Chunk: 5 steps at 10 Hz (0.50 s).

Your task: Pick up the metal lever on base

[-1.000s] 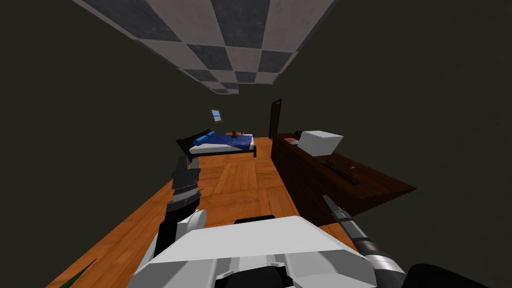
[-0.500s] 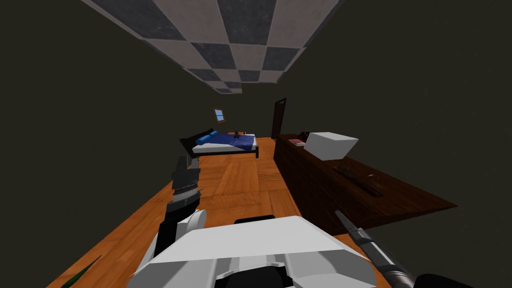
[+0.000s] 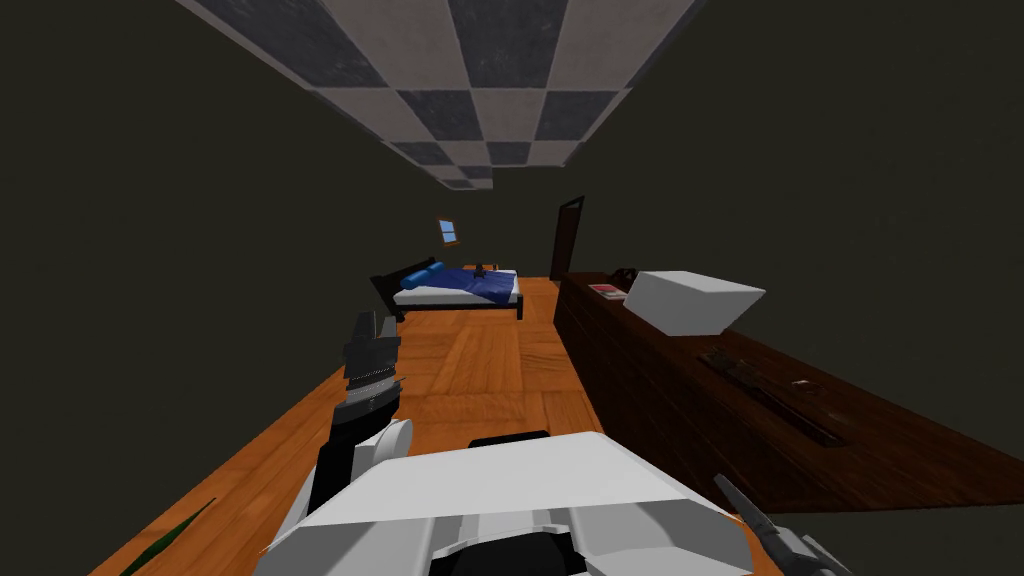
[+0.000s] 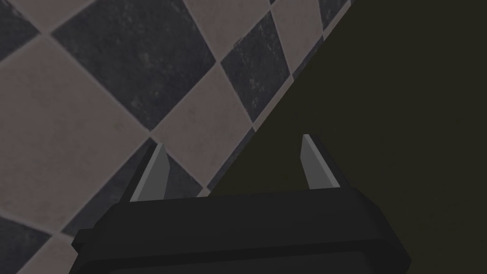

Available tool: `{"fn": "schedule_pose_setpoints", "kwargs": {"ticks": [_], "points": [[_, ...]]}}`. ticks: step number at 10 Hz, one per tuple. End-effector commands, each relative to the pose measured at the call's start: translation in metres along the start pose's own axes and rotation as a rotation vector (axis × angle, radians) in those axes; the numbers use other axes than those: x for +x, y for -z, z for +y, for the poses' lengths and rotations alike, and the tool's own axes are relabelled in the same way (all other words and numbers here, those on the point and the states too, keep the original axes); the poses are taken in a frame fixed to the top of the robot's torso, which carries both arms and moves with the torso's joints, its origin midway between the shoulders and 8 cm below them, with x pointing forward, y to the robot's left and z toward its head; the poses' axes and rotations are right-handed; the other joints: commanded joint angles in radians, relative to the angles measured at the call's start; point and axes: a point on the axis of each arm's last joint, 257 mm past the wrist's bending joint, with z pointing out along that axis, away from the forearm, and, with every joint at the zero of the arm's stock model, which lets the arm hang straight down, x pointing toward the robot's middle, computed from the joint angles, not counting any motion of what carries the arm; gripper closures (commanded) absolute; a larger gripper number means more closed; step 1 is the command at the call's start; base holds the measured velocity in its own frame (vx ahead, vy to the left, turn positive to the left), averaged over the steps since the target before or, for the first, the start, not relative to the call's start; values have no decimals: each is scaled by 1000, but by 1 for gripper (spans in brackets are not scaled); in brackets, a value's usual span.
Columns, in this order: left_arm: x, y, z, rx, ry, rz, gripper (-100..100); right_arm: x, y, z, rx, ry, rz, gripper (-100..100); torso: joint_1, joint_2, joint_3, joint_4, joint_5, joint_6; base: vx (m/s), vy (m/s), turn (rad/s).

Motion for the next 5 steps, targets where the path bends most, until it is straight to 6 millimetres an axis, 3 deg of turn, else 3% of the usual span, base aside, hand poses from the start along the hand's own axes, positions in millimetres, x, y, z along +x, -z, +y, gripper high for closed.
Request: {"fn": "schedule_pose_setpoints", "kwargs": {"ticks": [1,2,3,4,5], "points": [[0,0,0,0,0,0,0,8,11,-16,47,42,37,-100,0,0,0,0,0,0,116,-44,77],[0,0,0,0,0,0,0,15,27,-39,104,114,87,-100,1,1,1,0,0,0,131,-68,131],[0,0,0,0,0,0,0,15,30,-41,110,115,92,-100,-1,1,1,0,0,0,105,-76,95],[0,0,0,0,0,0,0,21,44,-61,157,182,139,-100,-1,2,1,0,-1,0,141,-74,151],[0,0,0,0,0,0,0,22,49,-64,168,187,149,-100,-1,1,0,0,-1,0,127,-87,91]]}}
